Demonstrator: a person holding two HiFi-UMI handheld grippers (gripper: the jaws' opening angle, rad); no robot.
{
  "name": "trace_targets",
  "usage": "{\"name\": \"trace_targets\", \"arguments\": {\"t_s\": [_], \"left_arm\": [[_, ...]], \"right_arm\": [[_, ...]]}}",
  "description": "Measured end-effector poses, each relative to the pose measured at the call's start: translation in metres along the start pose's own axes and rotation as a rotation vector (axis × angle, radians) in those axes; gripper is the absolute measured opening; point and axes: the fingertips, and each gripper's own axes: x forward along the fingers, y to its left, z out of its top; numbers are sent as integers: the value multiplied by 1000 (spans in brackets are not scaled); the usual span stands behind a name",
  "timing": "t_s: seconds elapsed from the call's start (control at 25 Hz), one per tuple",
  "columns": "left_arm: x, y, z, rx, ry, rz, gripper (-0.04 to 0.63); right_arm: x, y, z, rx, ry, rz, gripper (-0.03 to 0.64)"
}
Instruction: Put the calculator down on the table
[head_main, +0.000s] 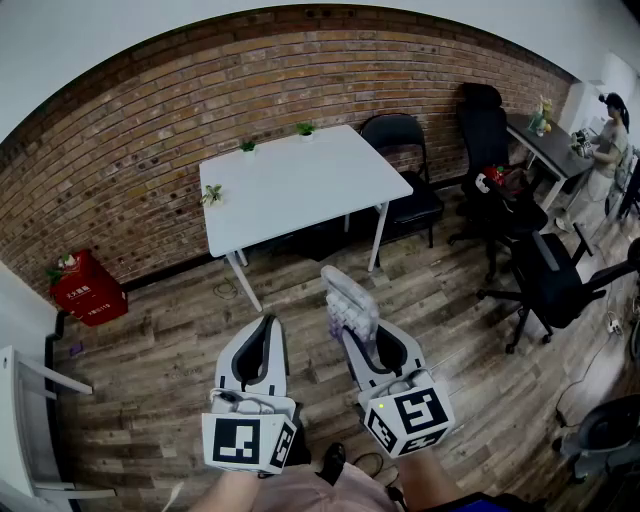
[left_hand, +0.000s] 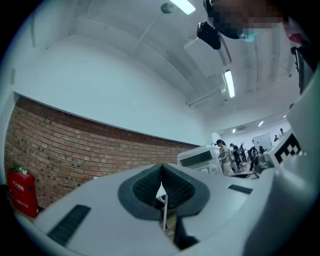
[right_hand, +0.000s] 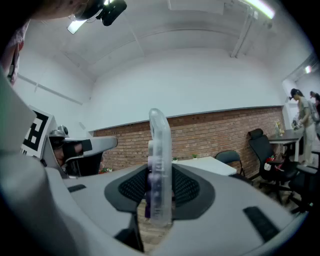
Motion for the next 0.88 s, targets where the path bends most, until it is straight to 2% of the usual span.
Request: {"name": "trace_targets", "arguments": {"t_s": [0.6, 0.88], "left_arm": [[2, -11, -15, -1, 28, 20, 12], [35, 21, -33, -12, 50, 49, 12]], "right_arm": [[-7, -16, -10, 48, 3, 21, 134], [39, -36, -21, 52, 42, 6, 135]]}}
